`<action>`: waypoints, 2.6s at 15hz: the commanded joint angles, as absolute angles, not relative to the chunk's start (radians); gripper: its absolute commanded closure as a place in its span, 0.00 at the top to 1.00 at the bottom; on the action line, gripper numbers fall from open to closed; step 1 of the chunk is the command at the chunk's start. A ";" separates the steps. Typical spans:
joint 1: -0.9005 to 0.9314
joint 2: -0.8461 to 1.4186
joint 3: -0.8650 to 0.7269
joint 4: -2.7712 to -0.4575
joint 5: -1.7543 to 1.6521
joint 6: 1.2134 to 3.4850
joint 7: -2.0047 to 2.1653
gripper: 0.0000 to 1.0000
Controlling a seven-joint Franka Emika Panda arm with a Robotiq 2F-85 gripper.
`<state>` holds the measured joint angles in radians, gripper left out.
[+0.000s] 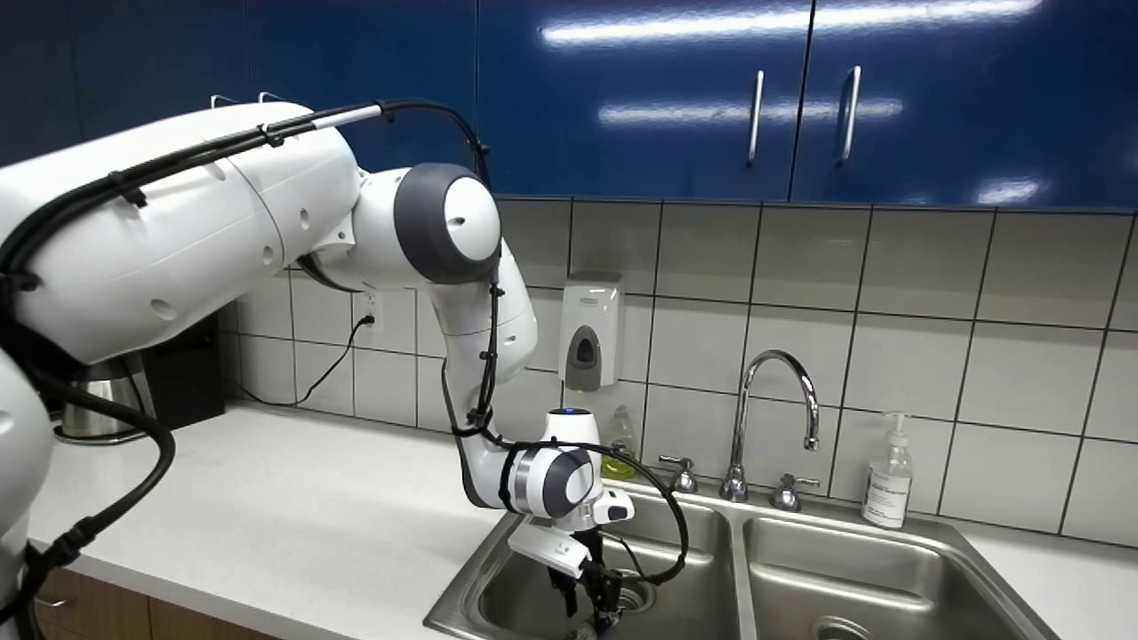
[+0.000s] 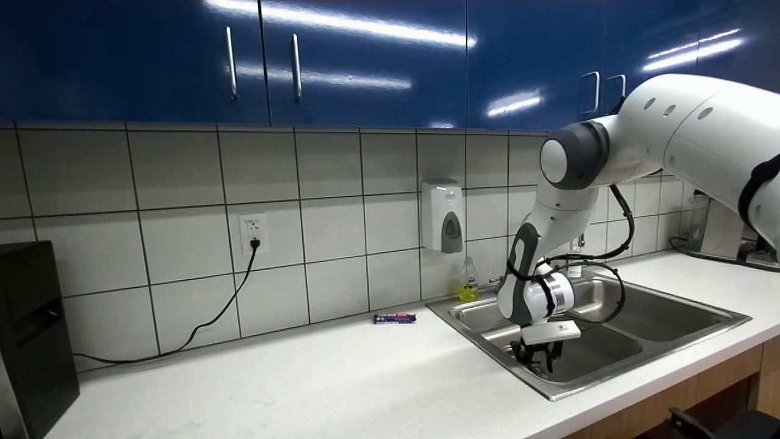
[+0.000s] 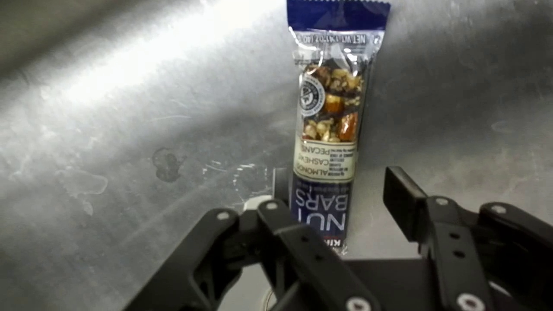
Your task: Put one sachet in the sink on the left.
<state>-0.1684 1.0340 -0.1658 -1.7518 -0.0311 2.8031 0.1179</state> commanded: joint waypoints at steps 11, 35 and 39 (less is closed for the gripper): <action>0.066 0.483 -0.391 -2.272 -0.135 2.836 0.163 1.00; 0.052 0.128 -0.363 -2.566 -0.708 2.818 0.415 1.00; 0.052 0.129 -0.363 -2.565 -0.708 2.818 0.415 1.00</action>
<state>0.1177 0.1320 -0.4276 -2.5687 -0.6930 2.8256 0.4059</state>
